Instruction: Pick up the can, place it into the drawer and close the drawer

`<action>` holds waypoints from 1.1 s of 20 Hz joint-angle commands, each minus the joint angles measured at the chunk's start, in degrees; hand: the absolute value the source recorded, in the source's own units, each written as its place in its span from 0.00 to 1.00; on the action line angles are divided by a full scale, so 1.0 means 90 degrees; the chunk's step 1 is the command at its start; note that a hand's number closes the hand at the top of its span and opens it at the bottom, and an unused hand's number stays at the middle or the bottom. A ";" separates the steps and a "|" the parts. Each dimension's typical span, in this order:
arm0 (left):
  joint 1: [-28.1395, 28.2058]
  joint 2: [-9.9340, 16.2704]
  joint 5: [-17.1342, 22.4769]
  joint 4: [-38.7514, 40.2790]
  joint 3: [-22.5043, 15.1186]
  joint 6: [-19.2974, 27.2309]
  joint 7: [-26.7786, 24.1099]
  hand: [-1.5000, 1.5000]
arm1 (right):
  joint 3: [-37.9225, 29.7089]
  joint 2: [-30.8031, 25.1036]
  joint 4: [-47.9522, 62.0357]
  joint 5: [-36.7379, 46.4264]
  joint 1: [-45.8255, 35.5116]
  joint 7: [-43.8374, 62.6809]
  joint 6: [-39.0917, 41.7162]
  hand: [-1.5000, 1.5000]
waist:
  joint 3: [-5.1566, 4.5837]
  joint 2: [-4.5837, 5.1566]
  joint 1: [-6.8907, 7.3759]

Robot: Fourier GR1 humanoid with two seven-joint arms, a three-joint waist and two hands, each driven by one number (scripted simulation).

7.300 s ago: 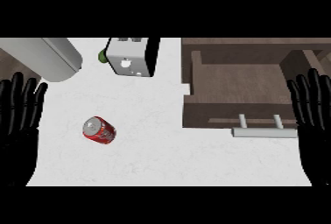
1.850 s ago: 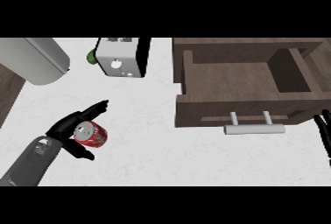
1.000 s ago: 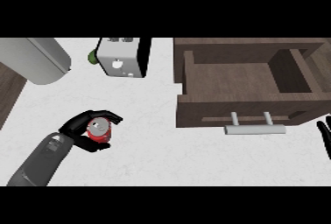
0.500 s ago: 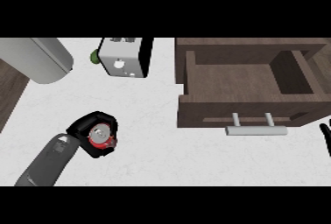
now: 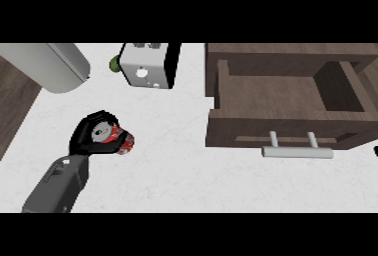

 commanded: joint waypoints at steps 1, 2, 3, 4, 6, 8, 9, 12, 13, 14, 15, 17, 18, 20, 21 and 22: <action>0.0058 -0.0523 0.0303 -0.0738 0.0275 0.1232 0.0460 1.00 | 0.0085 0.0033 -0.0135 0.0036 -0.0014 0.0167 -0.0019 0.00 | 0.0000 -0.0003 -0.0025; 0.0301 -0.0585 0.0344 -0.1060 0.0238 0.1236 0.0490 1.00 | 0.0047 0.0054 -0.0655 -0.0128 0.0396 0.0326 0.0087 0.00 | -0.0003 -0.0008 -0.0071; -0.0115 -0.0581 0.0446 -0.1492 0.0205 0.1290 0.1266 1.00 | -0.0290 -0.0155 -0.0072 -0.0245 -0.0057 0.0184 0.0040 0.00 | 0.0006 -0.0017 -0.0011; 0.0537 -0.0526 0.0368 -0.2271 -0.0013 0.1252 0.1315 1.00 | -0.0058 0.0013 -0.0093 -0.0104 -0.0071 0.0143 0.0016 0.00 | 0.0001 -0.0007 -0.0001; 0.0444 -0.0772 0.0359 -0.2981 -0.0264 0.1447 0.2112 1.00 | 0.0131 0.0125 -0.0380 0.0097 -0.0009 0.0383 -0.0120 0.00 | 0.0001 -0.0017 0.0012; 0.0458 -0.0764 0.0222 -0.3778 -0.0457 0.1765 0.2491 1.00 | -0.0299 -0.0124 0.0049 -0.0289 -0.0068 0.0099 0.0120 0.00 | 0.0004 -0.0019 0.0005; 0.0469 -0.0788 0.0195 -0.4159 -0.0545 0.1882 0.2775 1.00 | -0.0318 -0.0091 -0.0021 -0.0215 0.0095 -0.0116 0.0184 0.00 | 0.0003 -0.0020 -0.0017; 0.0472 -0.1036 -0.0118 -0.5053 -0.0918 0.2454 0.3451 1.00 | -0.0333 -0.0120 -0.0091 -0.0369 -0.0009 0.0108 0.0153 0.00 | -0.0003 0.0010 -0.0078; 0.0457 -0.1142 -0.0185 -0.5280 -0.1115 0.2429 0.3642 1.00 | -0.0178 -0.0102 0.0094 -0.0163 -0.0125 0.0062 0.0157 0.00 | -0.0005 0.0020 -0.0078; 0.0178 -0.1226 -0.0296 -0.5353 -0.1133 0.2716 0.3861 1.00 | -0.0013 0.0106 -0.0091 -0.0023 -0.0008 0.0045 0.0053 0.00 | -0.0006 0.0025 -0.0112; 0.0305 -0.1127 -0.0289 -0.5522 -0.1165 0.2590 0.4084 1.00 | -0.0184 0.0017 -0.0346 -0.0195 0.0184 0.0063 0.0190 0.00 | -0.0009 0.0032 -0.0143; -0.0397 -0.1388 -0.0403 -0.5350 -0.1291 0.2847 0.4559 1.00 | -0.0102 0.0067 -0.0181 -0.0064 0.0058 0.0088 0.0111 0.00 | -0.0008 0.0042 -0.0171; -0.0428 -0.1169 -0.0371 -0.5542 -0.1187 0.2760 0.4879 1.00 | -0.0163 0.0058 -0.0137 -0.0144 -0.0043 0.0055 0.0121 0.00 | -0.0009 0.0045 -0.0159; -0.0622 -0.1498 -0.0560 -0.5515 -0.1411 0.3068 0.4973 1.00 | -0.0541 -0.0228 -0.0369 -0.0633 -0.0123 0.0451 0.0198 0.00 | -0.0011 0.0049 -0.0186; -0.0653 -0.1502 -0.0630 -0.6069 -0.1717 0.3237 0.5476 1.00 | -0.0150 0.0058 -0.0373 -0.0120 0.0042 0.0216 0.0128 0.00 | -0.0009 0.0035 -0.0160; -0.1094 -0.1482 -0.0847 -0.5555 -0.1532 0.3247 0.5386 1.00 | -0.0191 0.0058 -0.0447 -0.0249 -0.0006 0.0226 0.0147 0.00 | -0.0010 0.0050 -0.0195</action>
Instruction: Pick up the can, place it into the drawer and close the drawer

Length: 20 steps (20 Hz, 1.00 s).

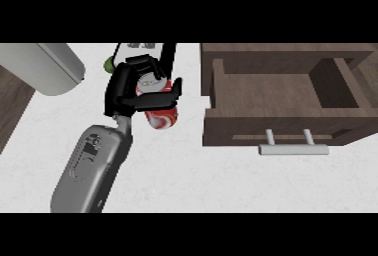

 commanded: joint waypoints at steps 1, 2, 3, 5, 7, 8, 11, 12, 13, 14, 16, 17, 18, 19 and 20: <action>-0.0929 -0.0160 -0.0233 0.0262 -0.0279 0.0620 0.0503 1.00 | -0.0011 -0.0015 -0.0007 0.0008 -0.0126 -0.0004 0.0037 0.00 | -0.0002 0.0022 -0.0062; -0.0717 -0.0161 -0.0306 -0.0564 -0.0439 0.0519 0.1128 1.00 | -0.0162 -0.0133 0.0146 -0.0051 -0.0180 0.0006 0.0079 0.00 | -0.0001 0.0004 -0.0003; -0.1248 -0.0163 -0.0308 0.0077 -0.0316 0.0588 0.0868 1.00 | -0.0014 0.0005 0.0145 0.0096 -0.0170 -0.0014 0.0013 0.00 | -0.0002 0.0021 -0.0050; -0.1465 -0.0165 -0.0327 0.0416 -0.0595 0.0929 0.0809 1.00 | 0.0042 0.0042 0.0049 0.0171 -0.0294 0.0122 -0.0087 0.00 | -0.0003 0.0025 -0.0062; -0.2070 -0.0166 -0.0210 0.0516 -0.0388 0.0796 0.1067 1.00 | -0.0170 -0.0074 0.0386 0.0023 -0.0476 -0.0040 -0.0039 0.00 | -0.0002 0.0028 -0.0066; -0.2311 -0.0167 -0.0258 0.0613 -0.0489 0.1093 0.1248 1.00 | -0.0341 -0.0184 0.0295 -0.0236 -0.0293 0.0067 0.0110 0.00 | -0.0001 0.0024 -0.0092; -0.2699 -0.0167 -0.0110 0.0989 -0.0747 0.1458 0.1304 1.00 | 0.0093 0.0142 0.0052 0.0214 0.0012 -0.0136 0.0122 0.00 | -0.0002 0.0024 -0.0113; -0.2818 -0.0167 0.0057 0.1423 -0.0620 0.1281 0.0884 1.00 | -0.0163 -0.0057 0.0228 0.0007 -0.0144 -0.0059 0.0174 0.00 | -0.0002 0.0035 -0.0122; -0.3053 -0.0168 0.0132 0.1400 -0.0865 0.1646 0.1235 1.00 | -0.0109 -0.0060 0.0257 0.0068 -0.0176 -0.0077 0.0197 0.00 | -0.0001 0.0031 -0.0127; -0.3375 -0.0168 0.0090 0.1874 -0.0636 0.1479 0.1095 1.00 | 0.0078 -0.0004 -0.0025 0.0271 -0.0670 0.0528 -0.0267 0.00 | -0.0004 0.0047 -0.0124; -0.3544 -0.0168 0.0325 0.2134 -0.0776 0.1614 0.0896 1.00 | 0.0112 0.0142 0.0074 0.0244 -0.0130 0.0024 -0.0038 0.00 | -0.0002 0.0040 -0.0153; -0.3759 -0.0168 0.0181 0.2136 -0.0451 0.1439 0.1088 1.00 | -0.0234 -0.0060 0.0086 -0.0046 -0.0200 0.0091 0.0093 0.00 | -0.0001 0.0033 -0.0119; -0.4260 -0.0168 0.0276 0.2399 -0.0702 0.1853 0.1388 1.00 | 0.0083 0.0143 0.0145 0.0258 -0.0060 -0.0111 0.0120 0.00 | 0.0002 0.0040 -0.0187; -0.4047 -0.0168 0.0449 0.2716 -0.0539 0.1461 0.0708 1.00 | 0.0198 0.0128 0.0162 0.0344 -0.0279 0.0046 0.0054 0.00 | -0.0001 0.0053 -0.0152; -0.4047 -0.0168 0.0322 0.2454 -0.0811 0.1777 0.1252 1.00 | -0.0354 -0.0127 0.0025 -0.0274 0.0006 0.0012 0.0316 0.00 | 0.0000 0.0026 -0.0147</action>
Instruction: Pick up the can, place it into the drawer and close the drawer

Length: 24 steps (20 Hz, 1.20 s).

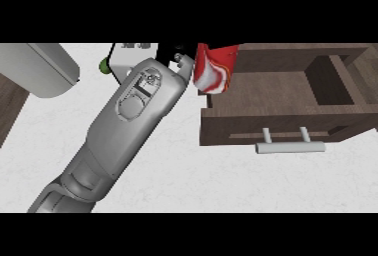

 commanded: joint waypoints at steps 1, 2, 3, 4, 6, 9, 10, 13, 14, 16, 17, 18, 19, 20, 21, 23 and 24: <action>-0.1026 -0.0002 0.0271 0.0639 -0.0101 0.0383 0.0434 1.00 | 0.0210 0.0128 0.0165 0.0305 -0.0233 -0.0055 -0.0153 0.00 | 0.0002 0.0009 -0.0024; -0.1143 -0.0002 0.0508 0.1045 -0.0054 0.0307 0.0009 1.00 | 0.0209 0.0047 0.0146 0.0154 -0.0265 0.0091 -0.0047 0.00 | 0.0002 0.0029 -0.0080; -0.1049 -0.0002 0.0457 0.1213 -0.0203 0.0382 -0.0121 1.00 | -0.0053 -0.0015 0.0252 -0.0066 -0.0024 -0.0171 0.0134 0.00 | 0.0004 0.0020 -0.0083; -0.1283 -0.0002 0.0564 0.1421 -0.0197 0.0321 -0.0109 1.00 | 0.0542 0.0129 -0.0049 0.0314 0.0011 0.0007 -0.0272 0.00 | 0.0002 0.0028 -0.0102; -0.1421 -0.0002 0.0907 0.1407 -0.0545 0.0651 0.0066 1.00 | 0.0018 -0.0087 0.0034 -0.0073 -0.0182 0.0184 -0.0042 0.00 | 0.0003 0.0015 -0.0112; -0.1840 -0.0002 0.0874 0.2315 -0.0200 0.0255 -0.0428 1.00 | 0.0132 -0.0012 0.0448 0.0171 -0.0321 -0.0108 -0.0049 0.00 | 0.0006 0.0054 -0.0127; -0.1938 -0.0002 0.1014 0.2519 -0.0204 0.0257 -0.0529 1.00 | 0.0343 0.0127 0.0013 0.0267 -0.0051 -0.0030 -0.0033 0.00 | 0.0006 0.0060 -0.0205; -0.1968 -0.0002 0.1397 0.2748 -0.0616 0.0465 -0.0690 1.00 | 0.0237 -0.0077 0.0199 0.0214 -0.0508 0.0145 -0.0087 0.00 | 0.0007 0.0067 -0.0213; -0.2049 -0.0002 0.1359 0.2714 -0.0793 0.0552 -0.0707 1.00 | 0.0156 -0.0050 0.0055 0.0040 -0.0359 0.0310 -0.0092 0.00 | 0.0006 0.0050 -0.0211; -0.1825 -0.0002 0.1485 0.2906 -0.0839 0.0339 -0.0967 1.00 | 0.0191 0.0003 0.0518 0.0314 -0.0495 -0.0166 -0.0098 0.00 | 0.0007 0.0058 -0.0164; -0.2150 -0.0002 0.1614 0.3068 -0.1036 0.0725 -0.0839 1.00 | 0.0067 -0.0110 0.0628 0.0180 -0.0640 -0.0181 -0.0059 0.00 | 0.0013 0.0083 -0.0300; -0.2171 -0.0002 0.1747 0.3284 -0.0872 0.0398 -0.0960 1.00 | 0.0080 -0.0144 0.0479 0.0108 -0.0555 -0.0095 0.0009 0.00 | 0.0013 0.0105 -0.0356; -0.2318 -0.0002 0.1904 0.3169 -0.1054 0.0613 -0.0707 1.00 | 0.0042 -0.0242 0.0708 0.0125 -0.0788 -0.0032 -0.0015 0.00 | 0.0013 0.0085 -0.0311; -0.2166 -0.0002 0.1852 0.3369 -0.1026 0.0667 -0.1029 1.00 | 0.0015 -0.0247 0.0307 0.0016 -0.0853 0.0440 -0.0187 0.00 | 0.0008 0.0093 -0.0322; -0.1970 -0.0002 0.2065 0.3222 -0.1339 0.0724 -0.1035 1.00 | 0.0325 -0.0089 0.0498 0.0374 -0.1156 0.0373 -0.0367 0.00 | 0.0010 0.0108 -0.0349; -0.2121 -0.0002 0.2106 0.3498 -0.1311 0.0778 -0.1156 1.00 | 0.0359 -0.0035 0.0309 0.0250 -0.0901 0.0345 -0.0243 0.00 | 0.0011 0.0111 -0.0394; -0.2055 -0.0002 0.2104 0.3424 -0.1636 0.0812 -0.1188 1.00 | 0.0269 -0.0126 0.0479 0.0297 -0.0867 0.0197 -0.0166 0.00 | 0.0014 0.0111 -0.0435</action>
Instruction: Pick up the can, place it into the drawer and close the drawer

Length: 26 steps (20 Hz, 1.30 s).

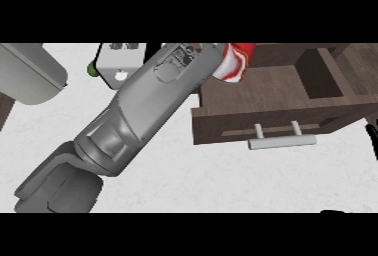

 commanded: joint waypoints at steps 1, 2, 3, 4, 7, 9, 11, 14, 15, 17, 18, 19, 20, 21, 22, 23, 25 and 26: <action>-0.0092 -0.0001 0.0218 0.0463 -0.0211 0.0122 -0.0304 1.00 | -0.0030 -0.0103 0.0199 -0.0013 -0.0188 -0.0141 0.0080 0.00 | 0.0007 0.0058 -0.0142; 0.0327 -0.0001 0.0329 0.0192 -0.0510 0.0293 -0.0500 1.00 | -0.0146 -0.0147 0.0084 -0.0095 -0.0061 -0.0055 0.0089 0.00 | 0.0004 0.0025 -0.0145; 0.0246 -0.0001 0.0302 0.0233 -0.0596 0.0245 -0.0448 1.00 | 0.0003 0.0003 -0.0205 -0.0032 0.0089 0.0083 0.0011 0.00 | -0.0001 -0.0005 -0.0067; 0.0204 -0.0001 0.0419 0.0257 -0.0627 0.0447 -0.0553 1.00 | 0.0073 0.0005 0.0117 0.0090 -0.0148 -0.0117 0.0003 0.00 | 0.0005 0.0041 -0.0159; 0.0075 -0.0001 0.0448 0.0540 -0.0709 0.0401 -0.0601 1.00 | -0.0177 -0.0178 0.0340 -0.0018 -0.0285 -0.0140 0.0031 0.00 | 0.0005 0.0046 -0.0126; 0.0405 -0.0001 0.0510 0.0404 -0.1051 0.0437 -0.0744 1.00 | 0.0191 0.0073 0.0298 0.0303 -0.0241 -0.0191 -0.0076 0.00 | 0.0004 0.0045 -0.0141; 0.0291 -0.0001 0.0605 0.0568 -0.1043 0.0337 -0.0713 1.00 | 0.0010 -0.0038 0.0464 0.0117 -0.0379 -0.0208 -0.0039 0.00 | 0.0006 0.0064 -0.0173; 0.0171 -0.0001 0.0583 0.0663 -0.1275 0.0442 -0.0747 1.00 | 0.0151 0.0030 0.0348 0.0215 -0.0213 -0.0371 0.0041 0.00 | 0.0008 0.0071 -0.0256; 0.0297 -0.0001 0.0598 0.0580 -0.1400 0.0583 -0.0806 1.00 | 0.0086 -0.0018 0.0061 0.0102 -0.0240 -0.0071 -0.0028 0.00 | 0.0003 0.0048 -0.0252; 0.0274 -0.0001 0.0678 0.0861 -0.1308 0.0511 -0.0824 1.00 | 0.0011 -0.0110 -0.0055 -0.0078 -0.0142 0.0018 0.0097 0.00 | 0.0003 0.0083 -0.0337; 0.0534 -0.0001 0.0724 0.0591 -0.1527 0.0872 -0.0888 0.00 | 0.0217 0.0036 -0.0018 0.0160 -0.0413 0.0133 -0.0140 0.00 | 0.0001 0.0086 -0.0331; 0.0441 -0.0001 0.0759 0.0681 -0.1516 0.0799 -0.0830 0.00 | 0.0332 0.0060 -0.0020 0.0295 -0.0313 0.0073 -0.0095 0.00 | 0.0001 0.0081 -0.0292; 0.0349 -0.0001 0.0774 0.0751 -0.1535 0.0803 -0.0800 0.00 | 0.0327 0.0073 -0.0114 0.0182 -0.0274 0.0124 -0.0066 0.00 | 0.0002 0.0090 -0.0355; 0.0522 -0.0001 0.0883 0.0670 -0.1458 0.0810 -0.1013 0.00 | 0.0144 -0.0075 0.0152 0.0146 -0.0381 -0.0061 0.0003 0.00 | 0.0003 0.0091 -0.0272; 0.0453 -0.0001 0.0862 0.0944 -0.1415 0.0848 -0.0980 0.00 | 0.0138 -0.0070 -0.0171 0.0101 -0.0224 0.0101 -0.0007 0.00 | 0.0001 0.0100 -0.0350; 0.0374 -0.0001 0.0914 0.0800 -0.1472 0.0857 -0.0929 0.00 | 0.0085 -0.0124 -0.0102 0.0079 -0.0304 0.0089 0.0001 0.00 | 0.0001 0.0074 -0.0284; 0.0522 -0.0001 0.0908 0.0781 -0.1661 0.1084 -0.1022 0.00 | 0.0279 -0.0039 -0.0161 0.0265 -0.0422 0.0192 -0.0110 0.00 | -0.0001 0.0093 -0.0317; 0.0443 -0.0001 0.1000 0.0805 -0.1612 0.1135 -0.0886 0.00 | -0.0088 -0.0181 0.0022 -0.0139 -0.0377 0.0082 0.0029 0.00 | 0.0006 0.0090 -0.0364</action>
